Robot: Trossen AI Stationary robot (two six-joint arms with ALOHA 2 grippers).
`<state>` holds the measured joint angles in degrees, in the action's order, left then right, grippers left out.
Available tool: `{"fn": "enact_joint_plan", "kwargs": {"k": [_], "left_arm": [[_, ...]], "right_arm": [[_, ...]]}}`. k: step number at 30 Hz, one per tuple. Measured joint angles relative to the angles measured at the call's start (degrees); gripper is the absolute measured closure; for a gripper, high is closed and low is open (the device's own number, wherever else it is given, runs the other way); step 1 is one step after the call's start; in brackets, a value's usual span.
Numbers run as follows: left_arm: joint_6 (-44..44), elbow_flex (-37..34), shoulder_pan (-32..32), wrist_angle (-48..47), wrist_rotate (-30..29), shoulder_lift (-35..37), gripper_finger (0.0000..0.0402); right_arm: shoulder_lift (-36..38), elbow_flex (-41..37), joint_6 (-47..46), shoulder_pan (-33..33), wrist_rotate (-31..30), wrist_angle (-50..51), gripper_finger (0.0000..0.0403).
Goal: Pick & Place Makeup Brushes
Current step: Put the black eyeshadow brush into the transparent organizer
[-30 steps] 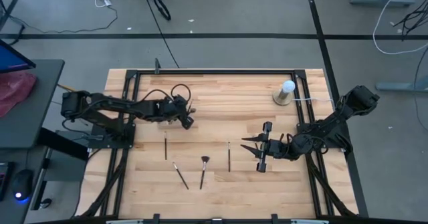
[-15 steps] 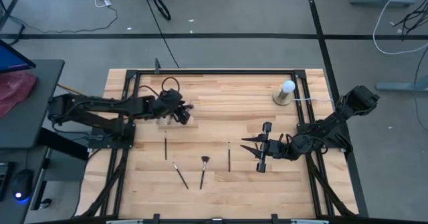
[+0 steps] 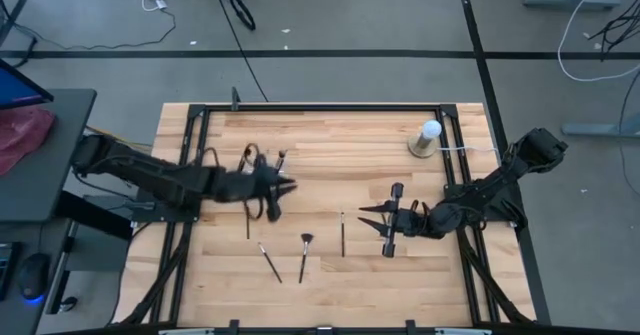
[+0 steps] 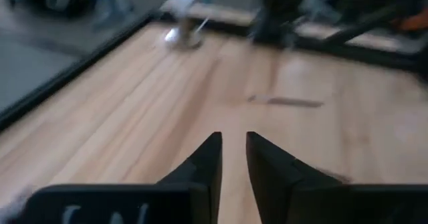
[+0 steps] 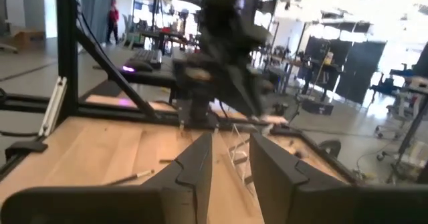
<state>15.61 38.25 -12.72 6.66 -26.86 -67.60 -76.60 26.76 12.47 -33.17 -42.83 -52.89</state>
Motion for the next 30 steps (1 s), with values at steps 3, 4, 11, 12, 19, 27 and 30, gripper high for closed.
{"fn": "enact_joint_plan", "kwargs": {"k": [3,4,11,12,19,27,30], "left_arm": [[-3.7,0.0,-8.0,4.9,-6.2,-1.6,0.0346],[-5.7,0.0,-10.5,7.2,-8.3,-2.6,0.0352],[-14.8,0.1,-21.6,23.7,-21.2,-13.6,0.0388],[-14.9,0.1,-22.3,25.5,-22.2,-15.4,0.0392],[-11.8,0.1,-21.5,39.3,-24.6,-28.1,0.0392],[-11.4,0.1,-16.3,50.7,-22.4,-35.5,0.0388],[-10.3,0.1,-14.6,50.8,-20.2,-35.7,0.0391]], "right_arm": [[0.0,0.0,-2.7,0.7,0.0,2.7,0.0301],[0.0,0.0,-3.9,1.0,0.3,3.8,0.0301],[0.0,0.0,-14.5,2.2,0.6,15.1,0.0298],[0.0,0.0,-16.1,2.3,0.5,17.2,0.0295],[0.0,0.0,-30.9,2.2,-1.1,33.4,0.0244],[0.0,0.0,-56.2,2.0,9.9,56.1,0.019],[0.0,0.0,-62.6,0.7,13.3,61.3,0.0193]]}}
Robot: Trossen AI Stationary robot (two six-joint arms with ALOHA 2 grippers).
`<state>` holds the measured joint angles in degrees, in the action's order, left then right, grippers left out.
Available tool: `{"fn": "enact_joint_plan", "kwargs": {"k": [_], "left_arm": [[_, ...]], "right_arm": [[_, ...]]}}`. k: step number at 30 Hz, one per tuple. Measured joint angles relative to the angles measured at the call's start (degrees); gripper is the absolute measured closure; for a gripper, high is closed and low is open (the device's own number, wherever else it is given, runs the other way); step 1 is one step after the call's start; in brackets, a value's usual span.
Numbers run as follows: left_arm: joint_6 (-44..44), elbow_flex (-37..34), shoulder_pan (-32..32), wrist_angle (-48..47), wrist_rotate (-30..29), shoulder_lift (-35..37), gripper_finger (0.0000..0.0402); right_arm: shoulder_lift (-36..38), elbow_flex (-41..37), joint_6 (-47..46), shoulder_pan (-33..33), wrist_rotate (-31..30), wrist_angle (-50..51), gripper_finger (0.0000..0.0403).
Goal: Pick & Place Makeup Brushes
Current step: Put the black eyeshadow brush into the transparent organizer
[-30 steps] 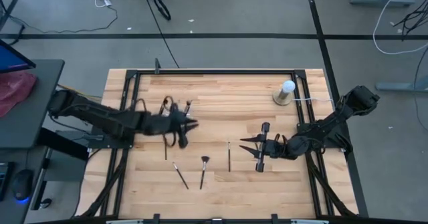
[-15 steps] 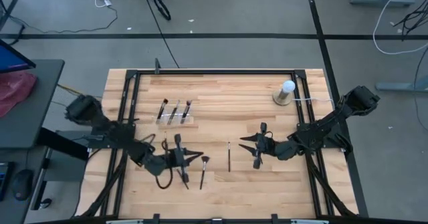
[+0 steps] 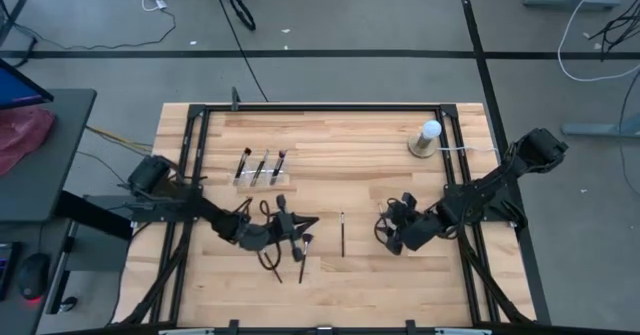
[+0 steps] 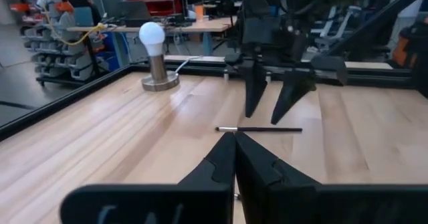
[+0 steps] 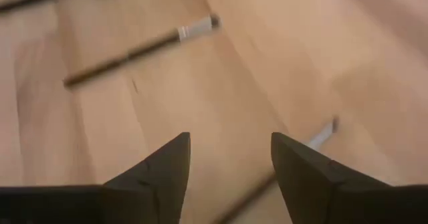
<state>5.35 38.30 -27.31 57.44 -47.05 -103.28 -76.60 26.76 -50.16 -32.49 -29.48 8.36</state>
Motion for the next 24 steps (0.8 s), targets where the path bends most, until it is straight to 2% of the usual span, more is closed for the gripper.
{"fn": "enact_joint_plan", "kwargs": {"k": [8,15,20,24], "left_arm": [[0.3,0.0,1.5,-0.2,3.4,0.0,0.0388],[0.0,0.0,2.0,-0.3,3.4,0.0,0.0388],[0.0,0.0,2.7,-0.3,3.4,0.0,0.0388],[-0.1,0.0,2.8,-0.3,3.4,0.0,0.0388]], "right_arm": [[0.0,0.0,-9.6,-5.2,0.5,6.3,0.0231],[0.0,0.0,-11.1,-5.5,-4.5,9.8,0.0254],[-0.2,0.0,-10.6,-5.0,-10.5,9.5,0.0226],[-2.0,0.0,-10.4,-5.0,-12.8,9.5,0.0194]]}}
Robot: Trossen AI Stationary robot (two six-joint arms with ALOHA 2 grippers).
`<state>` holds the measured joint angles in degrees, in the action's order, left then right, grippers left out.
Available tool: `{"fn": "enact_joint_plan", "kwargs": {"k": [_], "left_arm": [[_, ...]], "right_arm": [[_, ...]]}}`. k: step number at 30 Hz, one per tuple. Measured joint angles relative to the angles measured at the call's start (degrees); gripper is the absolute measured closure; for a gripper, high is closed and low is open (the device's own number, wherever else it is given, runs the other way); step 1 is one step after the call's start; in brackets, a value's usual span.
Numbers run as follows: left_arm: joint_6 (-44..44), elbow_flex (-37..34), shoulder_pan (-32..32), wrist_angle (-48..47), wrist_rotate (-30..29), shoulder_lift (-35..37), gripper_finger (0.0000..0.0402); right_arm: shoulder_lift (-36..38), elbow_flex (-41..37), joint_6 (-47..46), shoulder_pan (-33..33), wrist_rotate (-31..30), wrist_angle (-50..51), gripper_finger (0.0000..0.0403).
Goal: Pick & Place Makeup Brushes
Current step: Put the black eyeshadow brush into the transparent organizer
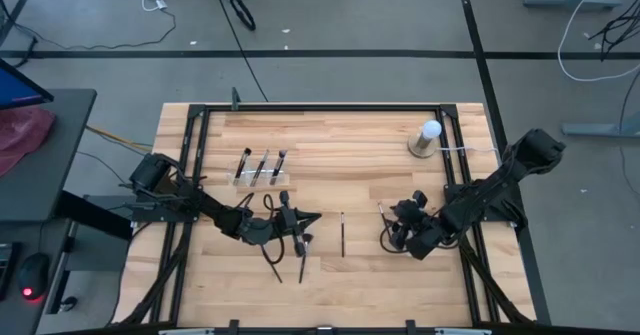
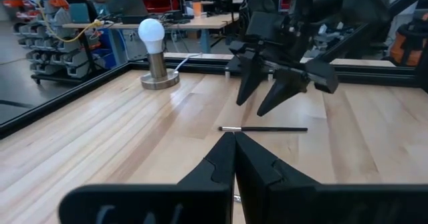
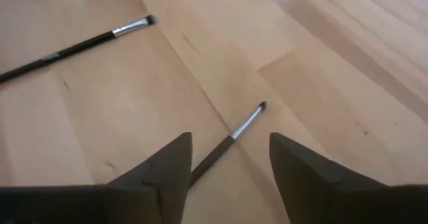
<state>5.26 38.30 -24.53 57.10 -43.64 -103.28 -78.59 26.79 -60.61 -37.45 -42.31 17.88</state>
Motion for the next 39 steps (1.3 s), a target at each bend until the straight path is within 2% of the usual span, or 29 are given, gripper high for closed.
{"fn": "enact_joint_plan", "kwargs": {"k": [7,14,17,27,39], "left_arm": [[0.0,0.0,0.0,-0.4,0.0,0.0,0.0388],[-0.1,0.0,0.0,-0.4,0.0,0.0,0.0388],[-0.1,0.0,0.0,-0.4,0.0,0.0,0.0388],[-0.1,0.0,0.0,-0.4,0.0,0.0,0.0388],[0.0,0.0,0.1,-0.4,0.0,0.0,0.0388]], "right_arm": [[-6.4,0.0,-0.3,0.0,-2.3,-3.2,0.0184],[-14.6,0.2,-1.2,-0.1,-3.0,-8.8,0.0207],[-16.7,0.2,-4.2,-0.1,-3.4,-9.2,0.0224],[-16.7,-2.7,-9.4,-0.9,-4.1,-11.1,0.0292],[-16.3,-2.8,2.9,2.5,-2.3,-13.7,0.0376]]}}
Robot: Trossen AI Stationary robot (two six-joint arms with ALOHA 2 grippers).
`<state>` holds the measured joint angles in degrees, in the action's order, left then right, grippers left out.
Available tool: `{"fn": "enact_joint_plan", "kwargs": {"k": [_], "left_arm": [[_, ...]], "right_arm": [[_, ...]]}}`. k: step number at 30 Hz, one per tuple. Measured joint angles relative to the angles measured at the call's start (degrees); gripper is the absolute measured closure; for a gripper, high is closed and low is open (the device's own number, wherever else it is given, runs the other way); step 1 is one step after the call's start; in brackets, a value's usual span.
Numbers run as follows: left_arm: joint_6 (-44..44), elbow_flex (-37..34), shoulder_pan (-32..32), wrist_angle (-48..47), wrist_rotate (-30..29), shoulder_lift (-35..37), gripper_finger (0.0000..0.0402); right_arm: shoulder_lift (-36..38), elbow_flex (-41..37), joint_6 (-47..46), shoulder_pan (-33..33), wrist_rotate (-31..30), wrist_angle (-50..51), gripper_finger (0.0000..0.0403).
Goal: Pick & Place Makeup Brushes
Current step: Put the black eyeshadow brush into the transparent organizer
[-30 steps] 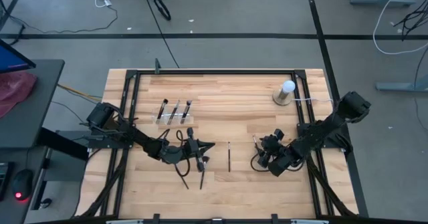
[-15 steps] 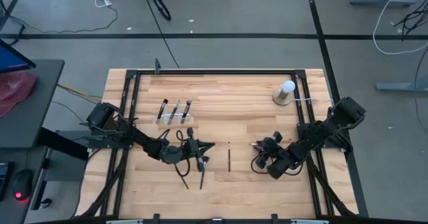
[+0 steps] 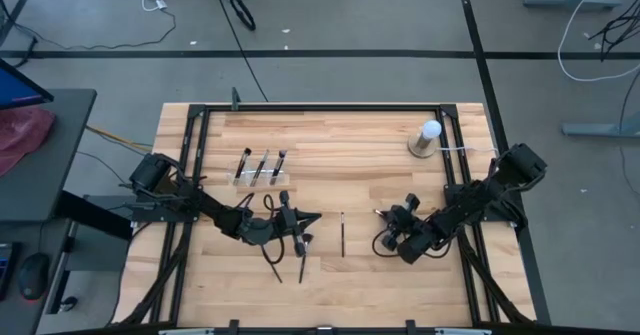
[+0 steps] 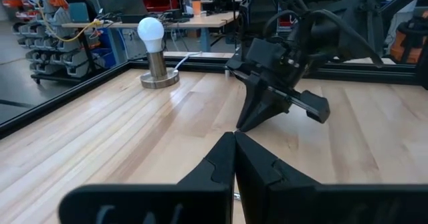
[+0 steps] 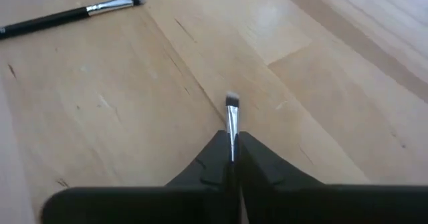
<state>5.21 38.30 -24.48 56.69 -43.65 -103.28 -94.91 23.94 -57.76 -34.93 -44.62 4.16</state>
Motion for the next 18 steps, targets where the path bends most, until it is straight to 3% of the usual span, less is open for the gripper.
{"fn": "enact_joint_plan", "kwargs": {"k": [9,18], "left_arm": [[0.0,0.0,0.6,0.0,0.0,0.0,0.0388],[-0.3,0.0,0.6,0.0,4.9,0.0,0.0388]], "right_arm": [[0.8,-0.3,5.7,0.7,1.0,-1.9,0.0394],[11.0,-1.2,15.6,3.5,6.1,-3.6,0.0394]]}}
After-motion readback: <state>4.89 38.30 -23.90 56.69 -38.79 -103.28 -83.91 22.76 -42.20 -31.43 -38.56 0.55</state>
